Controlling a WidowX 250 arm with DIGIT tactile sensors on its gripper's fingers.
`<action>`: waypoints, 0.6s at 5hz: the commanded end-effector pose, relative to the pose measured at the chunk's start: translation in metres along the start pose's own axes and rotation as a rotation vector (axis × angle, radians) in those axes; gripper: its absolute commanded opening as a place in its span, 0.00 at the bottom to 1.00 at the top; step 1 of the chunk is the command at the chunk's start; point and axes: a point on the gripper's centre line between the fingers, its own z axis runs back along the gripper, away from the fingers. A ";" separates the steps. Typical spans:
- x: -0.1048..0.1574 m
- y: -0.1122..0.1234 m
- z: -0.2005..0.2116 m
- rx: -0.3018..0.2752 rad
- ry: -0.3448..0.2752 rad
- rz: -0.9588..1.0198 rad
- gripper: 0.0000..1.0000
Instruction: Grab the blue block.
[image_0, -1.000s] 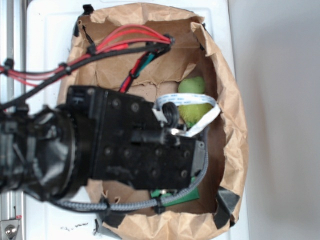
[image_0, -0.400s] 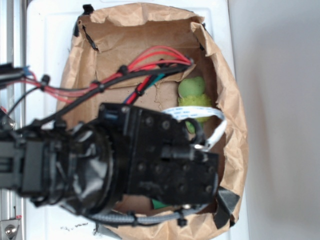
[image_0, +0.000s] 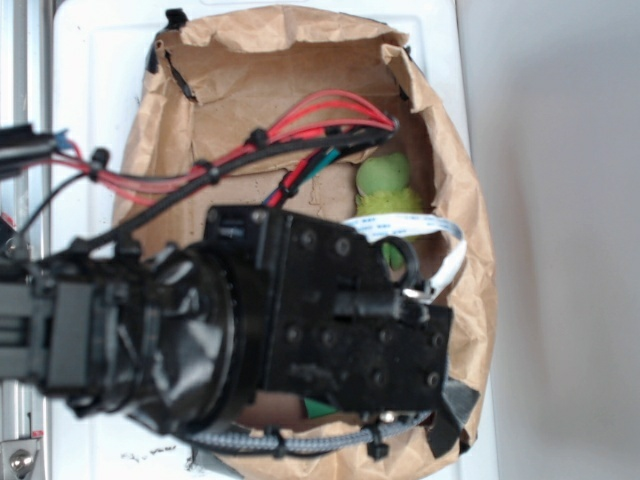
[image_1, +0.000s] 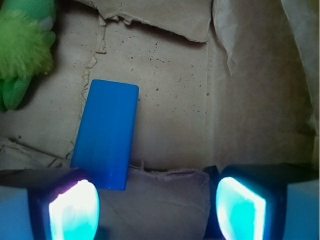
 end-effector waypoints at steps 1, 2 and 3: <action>0.029 -0.008 0.006 -0.156 0.092 -0.004 1.00; 0.037 -0.022 0.000 -0.203 0.115 -0.001 1.00; 0.042 -0.036 0.003 -0.195 0.152 0.072 1.00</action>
